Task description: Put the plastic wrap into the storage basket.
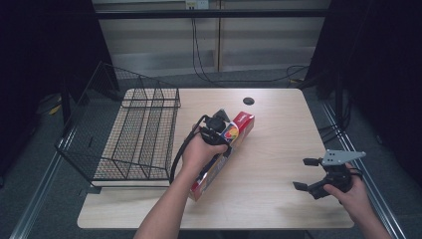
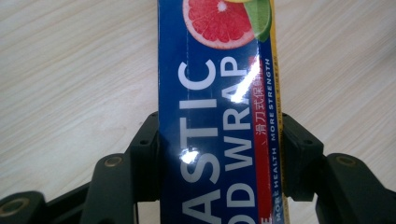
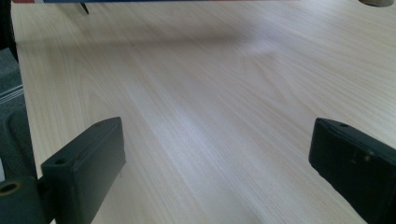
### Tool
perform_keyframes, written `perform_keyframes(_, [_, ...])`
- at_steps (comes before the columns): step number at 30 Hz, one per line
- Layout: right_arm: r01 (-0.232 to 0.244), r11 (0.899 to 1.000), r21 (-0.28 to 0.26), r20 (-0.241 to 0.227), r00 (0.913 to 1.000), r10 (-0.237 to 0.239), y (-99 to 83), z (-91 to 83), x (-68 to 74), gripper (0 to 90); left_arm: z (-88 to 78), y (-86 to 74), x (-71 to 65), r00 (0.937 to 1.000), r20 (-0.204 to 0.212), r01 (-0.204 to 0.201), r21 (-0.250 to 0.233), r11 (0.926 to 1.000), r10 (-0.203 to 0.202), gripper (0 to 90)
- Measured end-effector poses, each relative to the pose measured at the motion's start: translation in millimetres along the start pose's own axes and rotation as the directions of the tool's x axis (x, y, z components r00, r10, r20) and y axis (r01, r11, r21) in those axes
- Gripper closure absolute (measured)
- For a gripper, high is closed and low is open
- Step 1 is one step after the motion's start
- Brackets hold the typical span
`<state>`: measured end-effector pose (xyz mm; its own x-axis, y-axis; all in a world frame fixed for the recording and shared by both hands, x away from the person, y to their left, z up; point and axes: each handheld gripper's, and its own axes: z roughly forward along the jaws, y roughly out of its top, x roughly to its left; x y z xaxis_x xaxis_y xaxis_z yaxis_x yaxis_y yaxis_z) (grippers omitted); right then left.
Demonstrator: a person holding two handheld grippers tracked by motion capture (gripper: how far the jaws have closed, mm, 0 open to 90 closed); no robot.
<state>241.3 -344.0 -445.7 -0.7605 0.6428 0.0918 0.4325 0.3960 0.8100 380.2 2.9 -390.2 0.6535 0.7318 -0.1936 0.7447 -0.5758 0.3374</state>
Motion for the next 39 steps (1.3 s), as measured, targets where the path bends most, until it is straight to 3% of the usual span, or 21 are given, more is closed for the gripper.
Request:
perform_keyframes(17, [-0.002,1.000,-0.003,0.009,1.0000,0.002,-0.2,-0.9,-0.2,3.2,-40.7,4.3,12.4,0.9988,-0.018,0.046,-0.023,0.9987,-0.046,43.7])
perform_keyframes(23, [0.001,1.000,-0.001,0.006,1.0000,-0.001,-0.1,-0.9,0.3,3.2,-54.1,2.6,17.7,0.9964,-0.019,0.083,-0.028,0.9962,-0.083,43.7])
perform_keyframes(39, [0.002,1.000,-0.003,0.005,1.0000,-0.002,0.0,-0.3,-0.1,3.2,-83.4,4.0,32.9,0.9912,-0.052,0.120,-0.034,0.9922,-0.122,43.7])
